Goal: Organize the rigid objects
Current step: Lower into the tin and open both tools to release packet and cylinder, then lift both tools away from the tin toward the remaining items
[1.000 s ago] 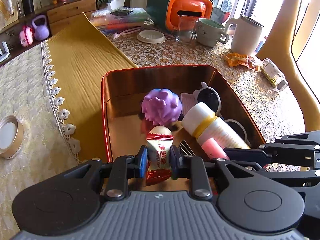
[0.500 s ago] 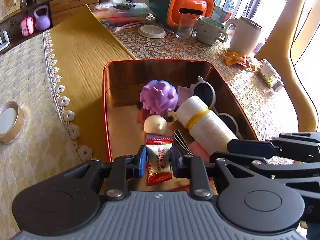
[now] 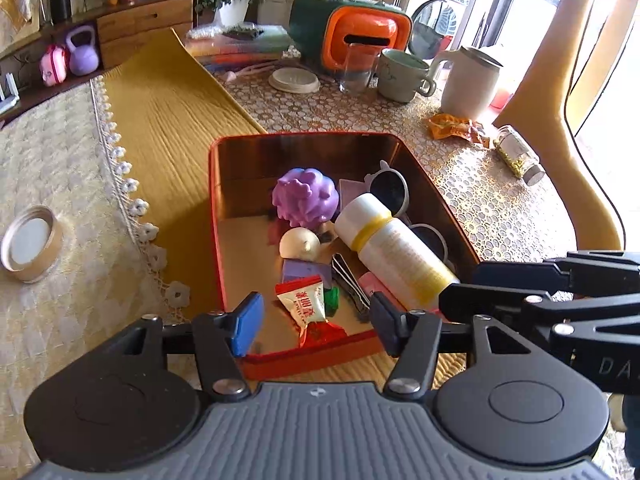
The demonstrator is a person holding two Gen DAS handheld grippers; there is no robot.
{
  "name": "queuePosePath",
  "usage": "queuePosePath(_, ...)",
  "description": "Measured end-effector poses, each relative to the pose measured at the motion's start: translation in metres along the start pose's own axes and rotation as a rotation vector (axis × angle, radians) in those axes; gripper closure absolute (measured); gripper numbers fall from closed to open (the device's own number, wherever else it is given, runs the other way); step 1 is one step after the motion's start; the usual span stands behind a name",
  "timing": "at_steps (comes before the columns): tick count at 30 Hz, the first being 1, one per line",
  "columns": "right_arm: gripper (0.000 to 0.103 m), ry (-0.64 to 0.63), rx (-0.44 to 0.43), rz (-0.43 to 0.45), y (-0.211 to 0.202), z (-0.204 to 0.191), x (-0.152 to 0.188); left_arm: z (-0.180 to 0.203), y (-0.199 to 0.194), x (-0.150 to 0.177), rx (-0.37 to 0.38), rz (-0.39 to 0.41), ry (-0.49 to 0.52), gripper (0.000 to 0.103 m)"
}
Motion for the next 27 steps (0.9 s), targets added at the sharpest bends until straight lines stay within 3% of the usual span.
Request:
queuePosePath(15,0.044,-0.058,-0.026,0.034,-0.028,-0.042,0.006,-0.03,-0.074,0.013,-0.021,0.103,-0.017,0.033)
queuePosePath(20,0.027,-0.065,-0.036,0.044,-0.032,-0.062,0.007,-0.045,-0.095,0.019,-0.033,0.134,-0.016,0.028)
queuePosePath(27,0.019,-0.1,-0.051,0.045,-0.029,-0.095,0.005,-0.076,-0.118,0.031,-0.06,0.16,-0.039,0.022)
Point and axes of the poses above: each gripper's, at about its wrist camera, not at the fingertips, and y roughly the way its jaws point, z to its right, x to its underside, the point moved 8 cm from there along y, roughly the way its jaws point, and after that the axes turned 1 degree about x, right-handed, at the moved point
